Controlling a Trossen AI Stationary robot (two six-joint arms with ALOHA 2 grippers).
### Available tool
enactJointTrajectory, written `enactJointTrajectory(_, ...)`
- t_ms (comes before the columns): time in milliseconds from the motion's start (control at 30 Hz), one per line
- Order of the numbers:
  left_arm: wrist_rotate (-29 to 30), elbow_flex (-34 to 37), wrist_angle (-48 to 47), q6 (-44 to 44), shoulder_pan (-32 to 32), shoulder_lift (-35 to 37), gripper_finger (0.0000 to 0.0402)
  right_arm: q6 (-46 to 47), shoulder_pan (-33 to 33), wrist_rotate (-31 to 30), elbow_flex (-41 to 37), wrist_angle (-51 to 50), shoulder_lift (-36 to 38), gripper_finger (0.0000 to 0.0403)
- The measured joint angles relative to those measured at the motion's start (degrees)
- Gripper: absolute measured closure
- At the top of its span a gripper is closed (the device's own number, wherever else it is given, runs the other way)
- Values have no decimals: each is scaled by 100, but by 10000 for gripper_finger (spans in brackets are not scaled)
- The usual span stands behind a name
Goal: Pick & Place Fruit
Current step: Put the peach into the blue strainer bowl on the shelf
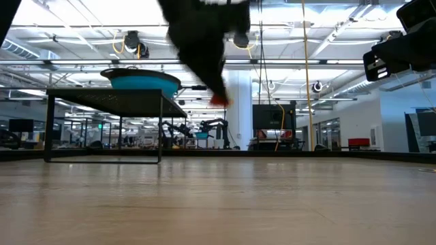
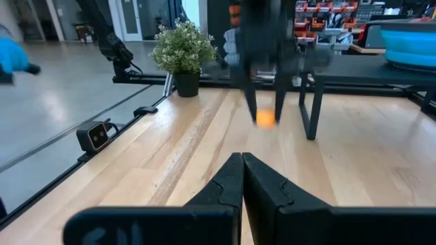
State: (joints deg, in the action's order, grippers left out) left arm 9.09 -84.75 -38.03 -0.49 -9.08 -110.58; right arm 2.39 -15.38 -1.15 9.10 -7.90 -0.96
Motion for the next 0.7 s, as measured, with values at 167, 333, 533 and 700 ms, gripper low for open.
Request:
enactJointTrajectory(167,43,-662,297,18,77,583,279,-4,0,-2,0,-11,-1,403)
enactJointTrajectory(333,-22,-763,1116,67,191,1325,285,-25,1,-4,0,-11,-1,403)
enactJointTrajectory(533,-859,-765,2148,197,307,2035,277,-60,1,-4,0,-14,-1,403)
enactJointTrajectory(700,-1994,-764,3374,228,338,2240,276,-98,2,-6,0,-5,-1,403)
